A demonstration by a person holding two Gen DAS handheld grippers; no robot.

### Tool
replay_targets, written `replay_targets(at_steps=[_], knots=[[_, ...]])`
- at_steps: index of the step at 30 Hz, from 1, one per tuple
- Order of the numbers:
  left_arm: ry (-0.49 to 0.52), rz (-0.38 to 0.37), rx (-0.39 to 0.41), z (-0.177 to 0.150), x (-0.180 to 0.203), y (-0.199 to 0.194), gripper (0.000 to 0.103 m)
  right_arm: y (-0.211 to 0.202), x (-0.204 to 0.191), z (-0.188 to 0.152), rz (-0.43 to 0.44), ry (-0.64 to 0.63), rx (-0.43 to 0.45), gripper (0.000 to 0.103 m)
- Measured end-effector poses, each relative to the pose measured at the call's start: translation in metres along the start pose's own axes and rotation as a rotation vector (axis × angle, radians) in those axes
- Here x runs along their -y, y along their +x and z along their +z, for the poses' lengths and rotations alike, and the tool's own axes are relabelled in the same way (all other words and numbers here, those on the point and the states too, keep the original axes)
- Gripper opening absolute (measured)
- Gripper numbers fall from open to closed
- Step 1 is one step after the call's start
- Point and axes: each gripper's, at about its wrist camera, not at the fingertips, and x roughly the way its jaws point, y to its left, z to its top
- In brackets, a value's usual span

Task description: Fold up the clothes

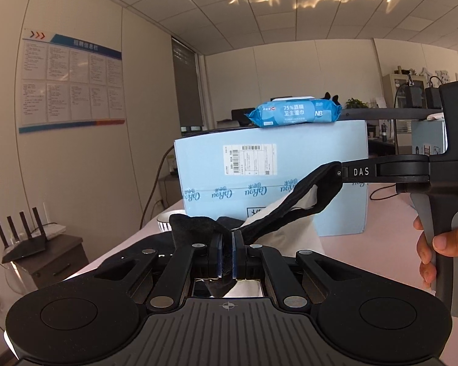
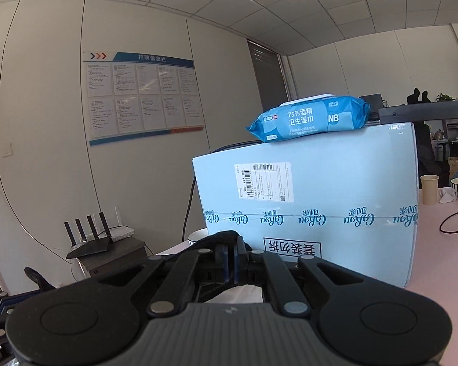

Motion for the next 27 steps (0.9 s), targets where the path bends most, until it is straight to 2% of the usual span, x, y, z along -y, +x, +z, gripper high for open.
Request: replay_targets(at_steps=[5, 12, 19, 24, 27], knots=[[0.033, -0.021, 0.045, 0.015, 0.016, 0.000, 0.005, -0.022, 0.021, 0.022, -0.044, 0.007, 0.065, 0.004], [0.086, -0.037, 0.174, 0.055, 0.037, -0.002, 0.005, -0.071, 0.061, 0.060, -0.146, 0.022, 0.194, 0.004], [0.072, -0.101, 0.228, 0.095, 0.054, 0.012, 0.005, -0.121, 0.090, 0.102, -0.267, -0.025, 0.310, 0.004], [0.033, -0.123, 0.247, 0.129, 0.061, 0.032, 0.005, -0.132, 0.103, 0.134, -0.314, -0.043, 0.302, 0.004], [0.031, -0.089, 0.288, 0.146, 0.056, 0.034, 0.005, -0.128, 0.098, 0.152, -0.330, -0.091, 0.308, 0.004]])
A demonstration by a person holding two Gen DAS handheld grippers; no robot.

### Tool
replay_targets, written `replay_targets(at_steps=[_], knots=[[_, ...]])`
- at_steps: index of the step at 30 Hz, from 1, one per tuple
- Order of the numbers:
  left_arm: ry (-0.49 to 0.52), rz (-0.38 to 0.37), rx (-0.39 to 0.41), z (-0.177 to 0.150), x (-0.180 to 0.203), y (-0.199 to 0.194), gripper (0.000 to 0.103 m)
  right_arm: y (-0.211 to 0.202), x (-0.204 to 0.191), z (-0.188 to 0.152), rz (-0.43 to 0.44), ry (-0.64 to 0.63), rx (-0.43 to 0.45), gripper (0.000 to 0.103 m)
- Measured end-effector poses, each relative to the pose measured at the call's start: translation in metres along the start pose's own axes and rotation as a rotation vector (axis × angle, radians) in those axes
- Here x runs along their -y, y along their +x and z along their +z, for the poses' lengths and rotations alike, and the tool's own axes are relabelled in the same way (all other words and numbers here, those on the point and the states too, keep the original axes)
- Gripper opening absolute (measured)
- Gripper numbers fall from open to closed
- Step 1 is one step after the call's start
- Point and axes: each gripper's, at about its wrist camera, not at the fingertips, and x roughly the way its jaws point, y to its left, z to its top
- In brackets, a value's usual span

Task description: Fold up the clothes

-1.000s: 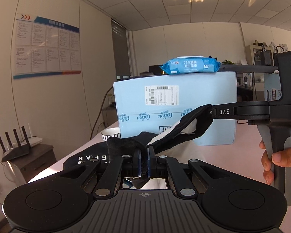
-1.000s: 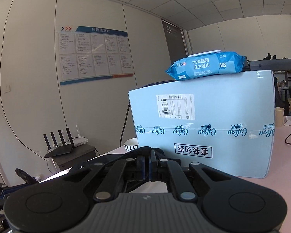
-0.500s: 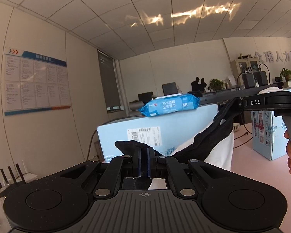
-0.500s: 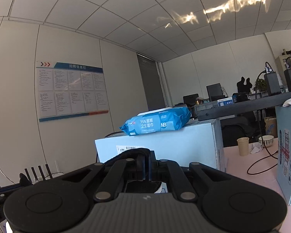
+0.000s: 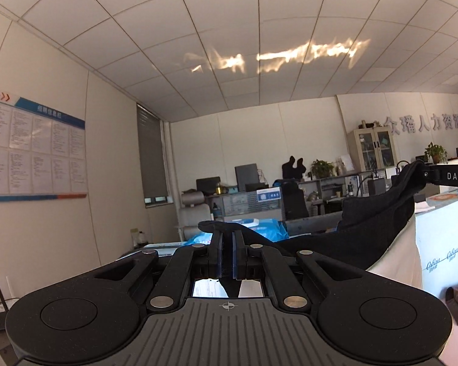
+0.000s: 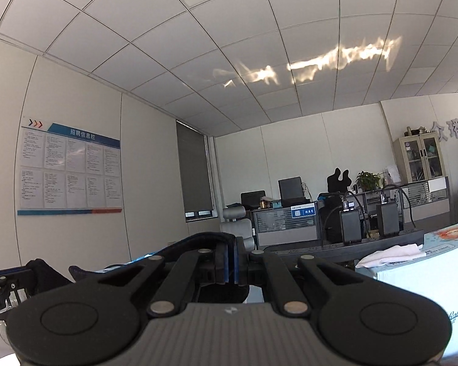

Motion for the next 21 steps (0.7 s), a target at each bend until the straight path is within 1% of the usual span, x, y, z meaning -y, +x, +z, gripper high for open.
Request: replay_targets(at_steps=[1, 4, 7, 8, 10, 12, 13, 15, 17, 19, 21], knots=[[-0.005, 0.012, 0.007, 0.005, -0.006, 0.000, 0.005, 0.005, -0.004, 0.006, 0.008, -0.009, 0.006, 0.004], [-0.043, 0.043, 0.019, 0.021, -0.027, -0.004, 0.005, 0.021, -0.014, 0.022, 0.055, 0.017, 0.011, 0.004], [-0.076, 0.085, 0.066, 0.045, -0.053, -0.019, 0.005, 0.035, -0.030, 0.037, 0.091, 0.015, 0.045, 0.004], [-0.067, 0.101, 0.088, 0.052, -0.056, -0.027, 0.005, 0.036, -0.037, 0.042, 0.103, 0.012, 0.060, 0.004], [-0.020, 0.086, 0.109, 0.063, -0.053, -0.041, 0.005, 0.035, -0.047, 0.051, 0.134, 0.023, 0.084, 0.004], [0.036, 0.023, 0.104, 0.068, -0.042, -0.055, 0.005, 0.037, -0.044, 0.057, 0.156, 0.048, 0.083, 0.004], [0.047, -0.009, 0.095, 0.068, -0.035, -0.058, 0.005, 0.037, -0.041, 0.059, 0.164, 0.058, 0.078, 0.004], [0.055, -0.089, 0.050, 0.058, -0.013, -0.060, 0.005, 0.030, -0.026, 0.057, 0.150, 0.059, 0.053, 0.004], [0.056, -0.152, -0.002, 0.043, 0.010, -0.059, 0.005, 0.027, -0.005, 0.045, 0.122, 0.036, -0.006, 0.004], [0.057, -0.234, -0.057, 0.023, 0.038, -0.057, 0.005, 0.023, 0.017, 0.032, 0.090, 0.006, -0.067, 0.004], [0.080, -0.314, -0.102, -0.005, 0.076, -0.057, 0.005, 0.011, 0.037, 0.013, 0.033, -0.044, -0.144, 0.004]])
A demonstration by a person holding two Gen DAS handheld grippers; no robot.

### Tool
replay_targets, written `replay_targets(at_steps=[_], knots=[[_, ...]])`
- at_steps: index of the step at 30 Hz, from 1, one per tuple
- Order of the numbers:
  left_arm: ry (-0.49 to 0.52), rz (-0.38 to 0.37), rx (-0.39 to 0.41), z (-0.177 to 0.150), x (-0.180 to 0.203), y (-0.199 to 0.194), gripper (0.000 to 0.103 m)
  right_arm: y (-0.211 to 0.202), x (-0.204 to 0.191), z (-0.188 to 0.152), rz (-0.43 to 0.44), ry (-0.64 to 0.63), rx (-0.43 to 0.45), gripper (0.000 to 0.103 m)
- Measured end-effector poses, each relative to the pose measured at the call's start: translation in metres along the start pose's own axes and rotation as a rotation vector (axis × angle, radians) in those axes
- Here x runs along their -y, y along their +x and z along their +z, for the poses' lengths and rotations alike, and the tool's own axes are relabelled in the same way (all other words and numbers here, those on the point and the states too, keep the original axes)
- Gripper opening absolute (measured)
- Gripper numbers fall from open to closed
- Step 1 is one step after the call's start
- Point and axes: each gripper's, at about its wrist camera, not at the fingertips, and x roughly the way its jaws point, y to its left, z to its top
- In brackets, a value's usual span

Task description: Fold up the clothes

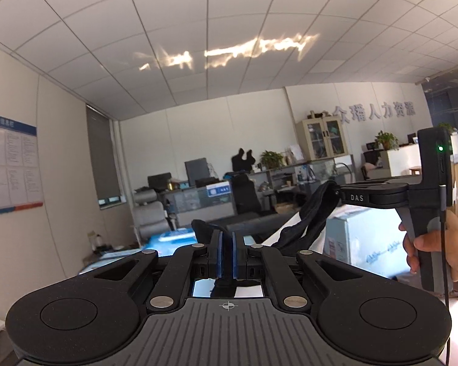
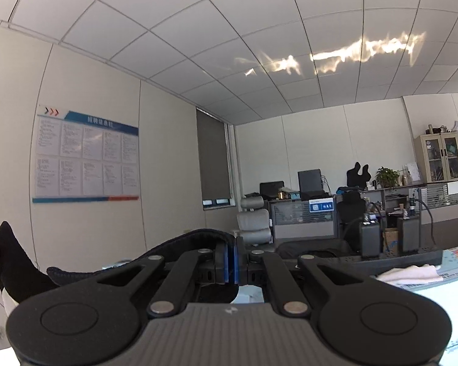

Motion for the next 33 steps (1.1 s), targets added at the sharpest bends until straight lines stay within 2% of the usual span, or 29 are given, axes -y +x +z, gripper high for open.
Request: replay_targets(at_steps=[1, 4, 7, 9, 13, 14, 15, 16, 17, 18, 19, 21, 25, 27, 30, 32, 33], knots=[[0.009, -0.038, -0.019, -0.009, 0.015, 0.006, 0.005, -0.004, 0.013, -0.013, -0.024, -0.002, -0.047, 0.004], [0.032, -0.213, -0.115, -0.039, 0.074, 0.031, 0.005, -0.017, 0.062, -0.052, -0.096, 0.048, -0.180, 0.004], [0.068, -0.373, -0.225, -0.072, 0.136, 0.059, 0.006, -0.031, 0.104, -0.091, -0.194, 0.073, -0.272, 0.004], [0.060, -0.441, -0.267, -0.087, 0.161, 0.074, 0.006, -0.036, 0.125, -0.111, -0.236, 0.096, -0.311, 0.004], [0.012, -0.522, -0.344, -0.112, 0.183, 0.095, 0.006, -0.046, 0.166, -0.156, -0.313, 0.140, -0.389, 0.006], [0.011, -0.520, -0.354, -0.117, 0.184, 0.099, 0.011, -0.047, 0.170, -0.178, -0.315, 0.149, -0.410, 0.008], [0.016, -0.510, -0.357, -0.121, 0.183, 0.102, 0.015, -0.047, 0.175, -0.194, -0.315, 0.157, -0.427, 0.015], [0.020, -0.493, -0.356, -0.125, 0.179, 0.104, 0.029, -0.045, 0.178, -0.199, -0.313, 0.163, -0.436, 0.026], [0.017, -0.471, -0.352, -0.127, 0.171, 0.107, 0.054, -0.044, 0.181, -0.204, -0.312, 0.167, -0.441, 0.034], [0.012, -0.446, -0.348, -0.127, 0.162, 0.110, 0.070, -0.044, 0.181, -0.206, -0.312, 0.167, -0.438, 0.052], [0.004, -0.427, -0.339, -0.124, 0.155, 0.112, 0.093, -0.044, 0.181, -0.209, -0.313, 0.165, -0.431, 0.071], [-0.025, -0.354, -0.297, -0.117, 0.127, 0.111, 0.097, -0.042, 0.187, -0.206, -0.312, 0.159, -0.385, 0.087], [-0.089, -0.225, -0.301, -0.103, 0.065, 0.121, 0.103, -0.059, 0.191, -0.189, -0.312, 0.167, -0.253, 0.098], [-0.143, -0.140, -0.315, -0.103, 0.022, 0.124, 0.103, -0.075, 0.195, -0.173, -0.272, 0.201, -0.193, 0.101], [-0.185, -0.033, -0.394, -0.109, -0.029, 0.135, 0.103, -0.084, 0.199, -0.157, -0.132, 0.281, -0.231, 0.103], [-0.189, -0.001, -0.464, -0.117, -0.054, 0.143, 0.103, -0.082, 0.195, -0.157, -0.038, 0.328, -0.320, 0.103], [-0.195, 0.016, -0.495, -0.123, -0.067, 0.148, 0.103, -0.081, 0.192, -0.160, -0.019, 0.340, -0.361, 0.103]])
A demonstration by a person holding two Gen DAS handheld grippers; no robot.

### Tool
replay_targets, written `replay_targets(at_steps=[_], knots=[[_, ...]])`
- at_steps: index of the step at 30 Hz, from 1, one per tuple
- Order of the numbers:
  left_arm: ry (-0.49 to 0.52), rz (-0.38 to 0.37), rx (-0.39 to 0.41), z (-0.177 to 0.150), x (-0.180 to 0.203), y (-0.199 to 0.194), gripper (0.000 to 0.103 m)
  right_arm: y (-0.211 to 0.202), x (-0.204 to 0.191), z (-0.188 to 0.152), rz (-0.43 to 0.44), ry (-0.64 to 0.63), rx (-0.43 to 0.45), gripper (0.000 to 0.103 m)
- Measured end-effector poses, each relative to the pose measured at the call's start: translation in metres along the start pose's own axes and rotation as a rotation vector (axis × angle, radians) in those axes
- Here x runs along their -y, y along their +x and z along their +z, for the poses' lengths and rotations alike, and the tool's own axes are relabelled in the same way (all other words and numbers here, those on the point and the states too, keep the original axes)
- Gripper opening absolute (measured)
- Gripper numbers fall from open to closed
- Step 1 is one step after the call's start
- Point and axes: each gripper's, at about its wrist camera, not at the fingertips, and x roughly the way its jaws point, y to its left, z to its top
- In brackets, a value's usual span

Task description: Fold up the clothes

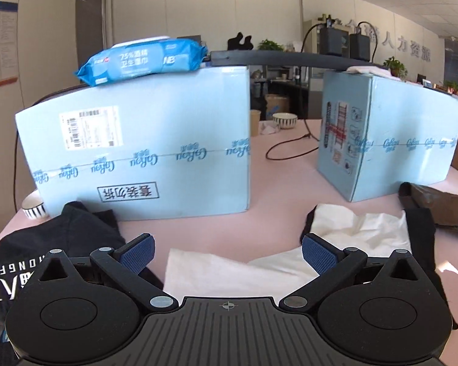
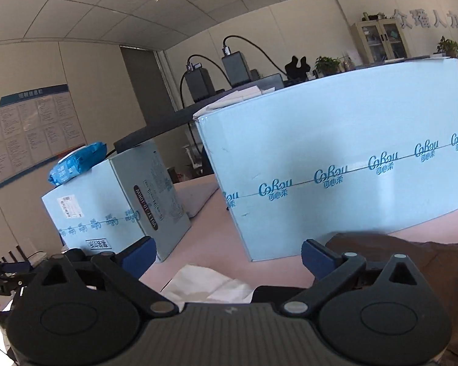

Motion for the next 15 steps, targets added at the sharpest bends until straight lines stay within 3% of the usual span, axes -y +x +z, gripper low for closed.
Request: replay_targets(at_steps=[2, 5, 8, 15], knots=[[-0.044, 0.026, -0.053, -0.002, -0.020, 0.017, 0.103, 0.008, -0.004, -0.011, -0.039, 0.018, -0.091, 0.102], [-0.110, 0.000, -0.143, -0.009, -0.040, 0.046, 0.103, 0.023, -0.001, -0.028, -0.095, 0.049, -0.183, 0.100], [-0.147, -0.024, -0.208, -0.009, -0.051, 0.073, 0.103, 0.033, 0.008, -0.041, -0.158, 0.082, -0.210, 0.099], [0.000, 0.058, -0.262, -0.015, -0.028, 0.129, 0.103, 0.058, 0.026, -0.051, -0.222, 0.133, -0.254, 0.096]])
